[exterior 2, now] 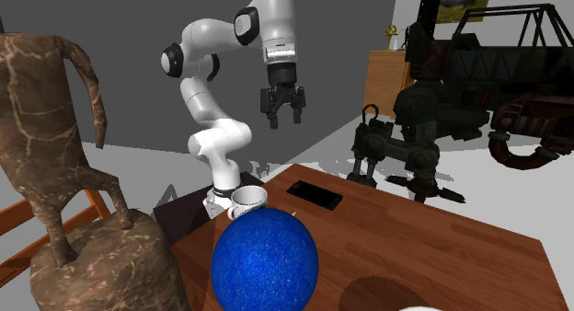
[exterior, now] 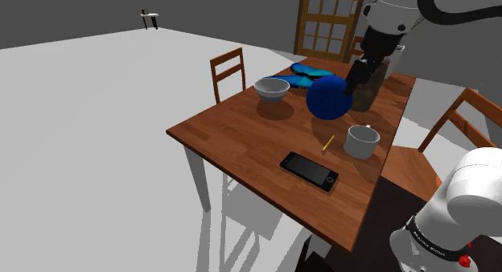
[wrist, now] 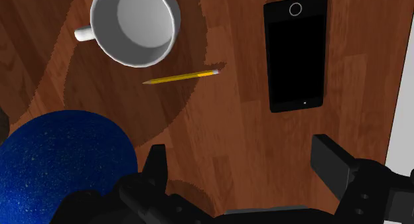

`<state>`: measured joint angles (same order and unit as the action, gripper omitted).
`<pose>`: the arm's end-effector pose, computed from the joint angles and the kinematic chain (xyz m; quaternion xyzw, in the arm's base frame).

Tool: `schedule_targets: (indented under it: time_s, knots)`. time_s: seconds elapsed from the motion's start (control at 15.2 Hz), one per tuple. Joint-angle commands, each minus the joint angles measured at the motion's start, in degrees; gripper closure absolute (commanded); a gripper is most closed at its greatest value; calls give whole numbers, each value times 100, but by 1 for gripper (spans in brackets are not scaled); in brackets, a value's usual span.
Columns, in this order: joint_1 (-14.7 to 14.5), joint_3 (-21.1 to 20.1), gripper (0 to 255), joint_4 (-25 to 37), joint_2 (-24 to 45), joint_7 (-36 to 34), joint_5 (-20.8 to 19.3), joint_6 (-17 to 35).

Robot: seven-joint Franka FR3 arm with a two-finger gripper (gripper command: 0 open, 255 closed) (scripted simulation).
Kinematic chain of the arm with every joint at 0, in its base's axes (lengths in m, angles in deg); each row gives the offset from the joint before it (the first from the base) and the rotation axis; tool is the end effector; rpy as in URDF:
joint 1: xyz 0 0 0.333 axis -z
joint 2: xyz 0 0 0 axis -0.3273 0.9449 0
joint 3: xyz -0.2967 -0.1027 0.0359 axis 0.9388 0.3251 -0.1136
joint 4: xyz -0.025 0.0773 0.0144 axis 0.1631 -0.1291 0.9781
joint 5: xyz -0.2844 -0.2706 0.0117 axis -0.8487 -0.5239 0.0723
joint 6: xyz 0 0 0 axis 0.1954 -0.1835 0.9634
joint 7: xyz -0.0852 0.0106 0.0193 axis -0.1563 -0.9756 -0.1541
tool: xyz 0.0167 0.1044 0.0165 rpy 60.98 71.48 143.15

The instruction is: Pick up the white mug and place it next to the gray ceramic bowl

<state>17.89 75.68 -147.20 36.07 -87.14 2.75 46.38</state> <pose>0.3064 0.0358 0.6191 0.9950 0.0325 0.0887 0.0318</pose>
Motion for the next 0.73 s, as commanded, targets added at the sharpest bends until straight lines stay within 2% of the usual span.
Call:
schedule_targets:
  time_s: [0.0, 0.66]
  knots:
    - [0, 0, 0, 0, 0, 0, 0, 0]
    - [42, 556, 0, -1992, -608, 729, -290, 1013]
